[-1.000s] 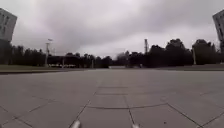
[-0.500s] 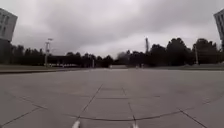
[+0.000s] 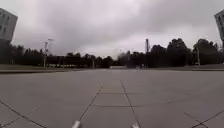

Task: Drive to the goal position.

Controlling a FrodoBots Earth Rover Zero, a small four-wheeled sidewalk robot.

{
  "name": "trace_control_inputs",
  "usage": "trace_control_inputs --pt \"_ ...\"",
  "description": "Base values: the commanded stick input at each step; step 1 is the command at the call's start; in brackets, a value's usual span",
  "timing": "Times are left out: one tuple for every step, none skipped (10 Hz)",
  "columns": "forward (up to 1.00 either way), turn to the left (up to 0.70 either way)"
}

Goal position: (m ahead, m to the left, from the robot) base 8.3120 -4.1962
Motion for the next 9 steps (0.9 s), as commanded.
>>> trace_control_inputs --pt "0.70 0.00" --pt "0.70 0.00" --pt "0.70 0.00" --pt "0.70 0.00" --pt "0.70 0.00" --pt "0.70 0.00" --pt "0.70 0.00" --pt "0.70 0.00" --pt "0.70 0.00"
